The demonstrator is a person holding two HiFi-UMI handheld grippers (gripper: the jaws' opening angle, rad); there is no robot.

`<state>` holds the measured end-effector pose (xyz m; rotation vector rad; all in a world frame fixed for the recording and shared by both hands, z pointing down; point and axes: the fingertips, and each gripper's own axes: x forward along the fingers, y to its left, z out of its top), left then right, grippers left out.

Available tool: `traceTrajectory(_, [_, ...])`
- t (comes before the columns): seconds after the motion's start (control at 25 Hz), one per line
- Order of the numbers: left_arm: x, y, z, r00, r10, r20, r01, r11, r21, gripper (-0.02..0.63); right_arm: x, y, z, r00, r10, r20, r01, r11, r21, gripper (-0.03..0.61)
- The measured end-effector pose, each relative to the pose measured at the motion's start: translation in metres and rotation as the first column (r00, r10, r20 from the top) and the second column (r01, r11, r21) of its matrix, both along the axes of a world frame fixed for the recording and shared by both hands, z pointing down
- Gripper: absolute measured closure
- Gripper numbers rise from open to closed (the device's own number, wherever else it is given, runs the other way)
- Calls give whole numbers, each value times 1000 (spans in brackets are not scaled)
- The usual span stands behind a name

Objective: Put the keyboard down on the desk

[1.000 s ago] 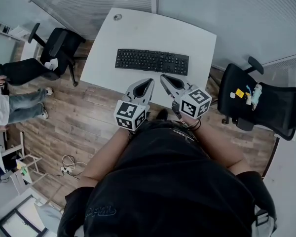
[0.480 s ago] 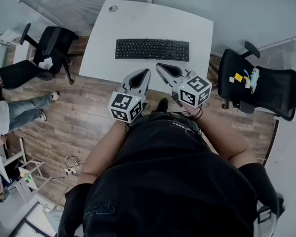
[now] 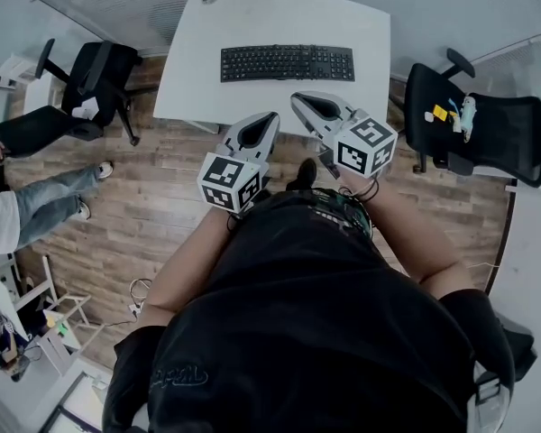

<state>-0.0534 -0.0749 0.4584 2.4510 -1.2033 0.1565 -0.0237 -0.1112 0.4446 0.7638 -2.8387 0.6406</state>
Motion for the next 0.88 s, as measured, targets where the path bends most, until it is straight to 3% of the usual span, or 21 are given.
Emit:
traceTrajectory(0.36, [-17,53,-1,998,64,-11,-63,998,5,598,-17,46,-6,999,37,-1,-37,999,6,557])
traceTrajectory(0.88, [-7,85,-11,997,80,-8,-80,996,35,598,6,83,-12,997,76,2,-76,997,16,557])
